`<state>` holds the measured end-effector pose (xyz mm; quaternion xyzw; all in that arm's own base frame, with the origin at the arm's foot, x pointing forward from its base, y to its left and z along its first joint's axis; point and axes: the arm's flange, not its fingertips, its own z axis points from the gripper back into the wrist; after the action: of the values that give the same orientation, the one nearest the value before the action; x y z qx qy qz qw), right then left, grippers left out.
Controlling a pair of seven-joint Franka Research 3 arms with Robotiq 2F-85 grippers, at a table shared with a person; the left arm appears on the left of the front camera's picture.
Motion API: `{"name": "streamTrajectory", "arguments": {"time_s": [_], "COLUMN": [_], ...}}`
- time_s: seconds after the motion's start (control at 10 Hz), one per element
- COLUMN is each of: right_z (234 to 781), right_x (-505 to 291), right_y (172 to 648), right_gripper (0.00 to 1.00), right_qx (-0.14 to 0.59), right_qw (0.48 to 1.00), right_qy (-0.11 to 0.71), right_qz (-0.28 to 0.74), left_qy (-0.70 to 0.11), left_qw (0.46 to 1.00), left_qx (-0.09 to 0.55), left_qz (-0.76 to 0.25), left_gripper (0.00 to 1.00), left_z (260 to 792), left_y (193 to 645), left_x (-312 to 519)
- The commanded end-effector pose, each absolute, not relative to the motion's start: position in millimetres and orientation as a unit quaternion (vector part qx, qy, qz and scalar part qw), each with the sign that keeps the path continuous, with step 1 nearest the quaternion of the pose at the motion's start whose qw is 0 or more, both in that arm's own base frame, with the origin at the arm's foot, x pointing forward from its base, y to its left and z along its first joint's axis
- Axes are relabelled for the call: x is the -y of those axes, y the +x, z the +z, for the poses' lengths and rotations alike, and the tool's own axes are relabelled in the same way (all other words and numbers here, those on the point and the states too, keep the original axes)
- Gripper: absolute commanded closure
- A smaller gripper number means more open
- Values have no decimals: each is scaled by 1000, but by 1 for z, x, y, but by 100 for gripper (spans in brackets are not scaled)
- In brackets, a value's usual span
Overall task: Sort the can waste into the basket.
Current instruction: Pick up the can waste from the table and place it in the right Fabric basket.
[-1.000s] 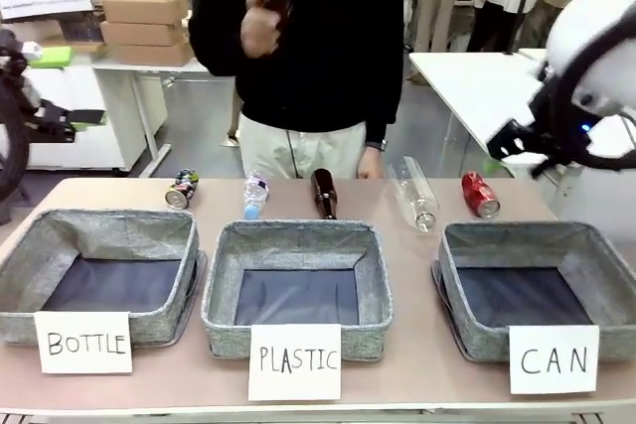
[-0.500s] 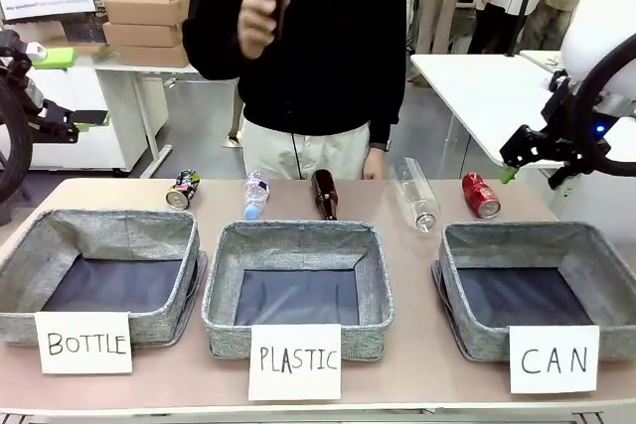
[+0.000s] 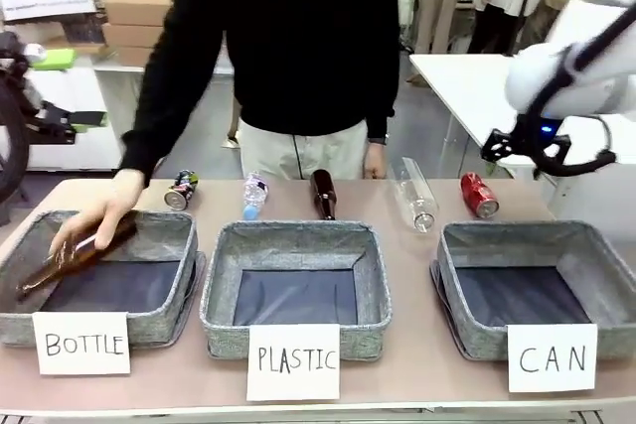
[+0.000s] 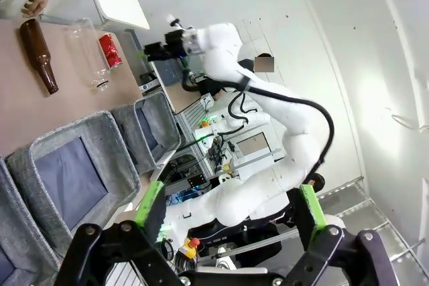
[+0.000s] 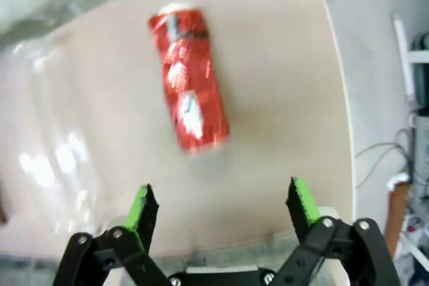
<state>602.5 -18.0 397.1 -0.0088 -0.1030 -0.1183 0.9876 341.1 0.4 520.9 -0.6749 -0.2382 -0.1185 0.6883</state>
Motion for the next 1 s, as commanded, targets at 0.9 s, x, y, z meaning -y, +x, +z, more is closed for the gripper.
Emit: {"name": "streamTrajectory", "arguments": {"time_s": [0.9], "right_z": [312], "right_x": [26], "right_y": [697], "right_gripper": [9], "right_qx": [76], "right_qw": [992], "right_qy": [22], "right_qz": [-100], "left_qy": [-680], "left_qw": [678], "left_qx": [249], "left_qz": [-126], "left_gripper": [0], "left_z": [522], "left_y": [341], "left_x": [2]}}
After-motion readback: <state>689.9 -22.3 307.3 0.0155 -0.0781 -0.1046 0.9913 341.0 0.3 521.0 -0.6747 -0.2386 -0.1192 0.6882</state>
